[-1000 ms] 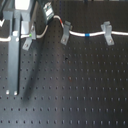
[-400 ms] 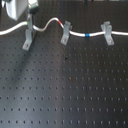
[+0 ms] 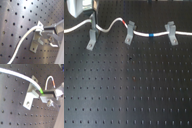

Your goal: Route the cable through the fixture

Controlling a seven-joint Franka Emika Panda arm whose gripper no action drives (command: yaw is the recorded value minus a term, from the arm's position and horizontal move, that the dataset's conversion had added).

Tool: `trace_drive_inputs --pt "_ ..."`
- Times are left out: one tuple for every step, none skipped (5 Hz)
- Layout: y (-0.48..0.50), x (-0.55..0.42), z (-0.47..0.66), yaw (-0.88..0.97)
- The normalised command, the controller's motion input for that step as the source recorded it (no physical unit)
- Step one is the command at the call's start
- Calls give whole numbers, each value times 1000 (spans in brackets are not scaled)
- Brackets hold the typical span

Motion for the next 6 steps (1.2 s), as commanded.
trace_drive_inputs --pt "-164 -185 -352 489" --pt "-173 -167 2 451" --pt "-122 -165 2 440" --pt "-34 -82 1 429" --pt "-29 -154 118 397" --pt "-68 -129 262 331"
